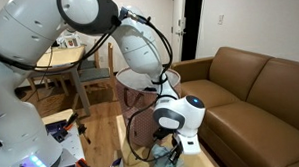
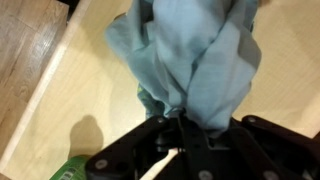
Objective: Remove the green cloth from the open bag
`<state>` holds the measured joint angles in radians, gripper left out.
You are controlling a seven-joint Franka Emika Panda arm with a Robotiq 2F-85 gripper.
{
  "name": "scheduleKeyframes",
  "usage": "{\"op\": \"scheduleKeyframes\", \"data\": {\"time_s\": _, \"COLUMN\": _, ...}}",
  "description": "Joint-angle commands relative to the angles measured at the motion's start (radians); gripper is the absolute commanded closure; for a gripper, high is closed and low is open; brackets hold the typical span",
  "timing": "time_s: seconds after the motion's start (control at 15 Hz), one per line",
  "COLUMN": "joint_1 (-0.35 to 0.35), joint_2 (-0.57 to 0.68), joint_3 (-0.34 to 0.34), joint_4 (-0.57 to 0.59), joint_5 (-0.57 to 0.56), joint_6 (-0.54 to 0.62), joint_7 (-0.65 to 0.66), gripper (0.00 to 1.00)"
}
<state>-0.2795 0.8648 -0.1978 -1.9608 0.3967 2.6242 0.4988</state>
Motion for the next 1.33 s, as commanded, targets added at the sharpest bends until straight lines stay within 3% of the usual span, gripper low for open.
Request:
{"op": "scheduleKeyframes", "data": {"time_s": 0.0, "joint_1": -0.018, "joint_2": 0.072, "joint_3": 0.005, "joint_4": 0.099, "joint_5": 0.026, "joint_6": -0.054, "joint_7": 0.010, "gripper": 0.61}}
{"op": "scheduleKeyframes", "data": {"time_s": 0.2, "joint_1": -0.041, "joint_2": 0.039, "joint_3": 0.022, "joint_4": 0.106, "joint_5": 0.029, "joint_6": -0.122, "joint_7": -0.032, "gripper": 0.42}}
{"op": "scheduleKeyframes", "data": {"time_s": 0.6, "joint_1": -0.071, "joint_2": -0.184, "joint_3": 0.012, "joint_4": 0.025, "joint_5": 0.022, "joint_6": -0.263, "joint_7": -0.137, "gripper": 0.03}}
{"op": "scheduleKeyframes", "data": {"time_s": 1.0, "joint_1": -0.024, "joint_2": -0.456, "joint_3": -0.056, "joint_4": -0.061, "joint_5": -0.070, "joint_6": -0.380, "joint_7": -0.144, "gripper": 0.00}}
{"op": "scheduleKeyframes", "data": {"time_s": 1.27, "joint_1": 0.026, "joint_2": -0.641, "joint_3": -0.101, "joint_4": -0.100, "joint_5": -0.227, "joint_6": -0.479, "joint_7": -0.107, "gripper": 0.00}}
